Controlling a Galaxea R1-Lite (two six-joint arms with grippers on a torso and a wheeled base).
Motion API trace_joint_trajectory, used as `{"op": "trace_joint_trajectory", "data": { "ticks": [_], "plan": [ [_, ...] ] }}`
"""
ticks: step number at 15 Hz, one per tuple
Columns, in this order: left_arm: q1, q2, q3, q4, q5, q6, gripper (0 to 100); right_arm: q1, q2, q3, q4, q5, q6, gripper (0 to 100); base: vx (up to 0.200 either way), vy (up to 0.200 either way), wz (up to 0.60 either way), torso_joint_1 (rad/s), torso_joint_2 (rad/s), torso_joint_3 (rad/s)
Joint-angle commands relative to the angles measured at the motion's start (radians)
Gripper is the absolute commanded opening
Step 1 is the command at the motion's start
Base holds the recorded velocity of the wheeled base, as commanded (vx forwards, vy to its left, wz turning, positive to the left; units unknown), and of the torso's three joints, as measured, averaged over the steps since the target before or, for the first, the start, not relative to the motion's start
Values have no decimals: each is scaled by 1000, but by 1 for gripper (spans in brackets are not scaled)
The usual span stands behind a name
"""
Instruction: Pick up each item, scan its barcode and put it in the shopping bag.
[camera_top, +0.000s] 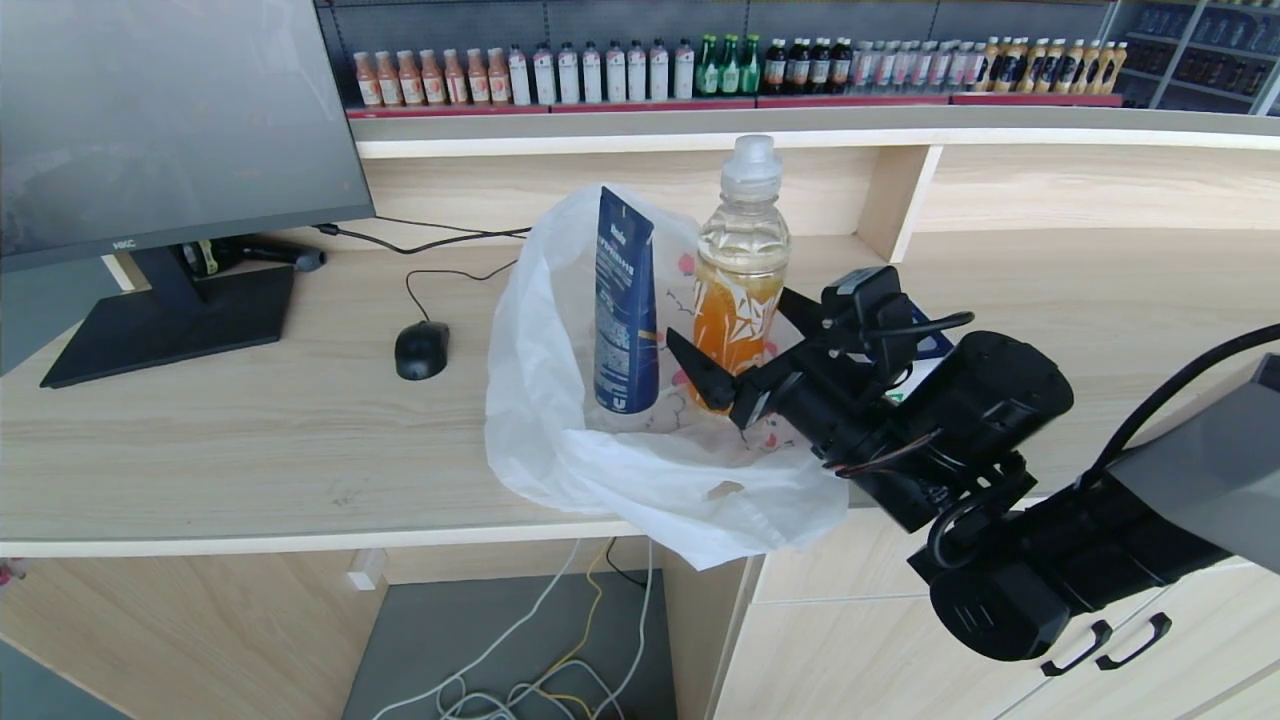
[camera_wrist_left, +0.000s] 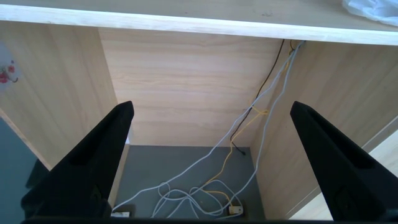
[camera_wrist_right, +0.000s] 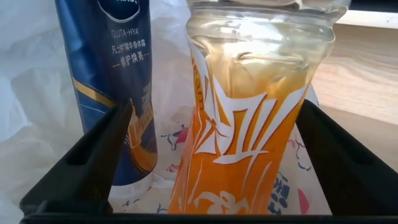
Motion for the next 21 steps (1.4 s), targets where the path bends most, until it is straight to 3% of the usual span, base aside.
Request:
{"op": "trace_joint_trajectory", "data": {
  "ticks": [1,5,8,12,13,14,15,16,19,21],
  "plan": [
    [2,0,0,0,0,-1,100,0,-6,2,-1,0,-1,100,0,0,0,0,0,0],
    [0,0,0,0,0,-1,100,-2,-49,40,-1,0,0,100,0,0,0,0,0,0],
    [0,0,0,0,0,-1,100,-2,-179,161,-1,0,-1,100,0,0,0,0,0,0],
    [0,0,0,0,0,1,100,-3,-578,583,-1,-7,25,100,0,0,0,0,0,0],
    [0,0,0,0,0,2,100,-8,-706,776,-1,-58,72,100,0,0,0,0,0,0],
    [0,0,0,0,0,1,100,-8,-781,853,-1,-103,89,100,0,0,0,0,0,0],
    [2,0,0,0,0,-1,100,-6,-907,851,111,-202,157,100,0,0,0,0,0,0],
    [0,0,0,0,0,-1,100,-8,-997,853,238,-238,203,100,0,0,0,0,0,0],
    [0,0,0,0,0,-1,100,-5,-1232,853,617,-239,215,100,0,0,0,0,0,0],
    [0,0,0,0,0,-1,100,-5,-1454,853,980,-239,215,100,0,0,0,0,0,0]
  ]
}}
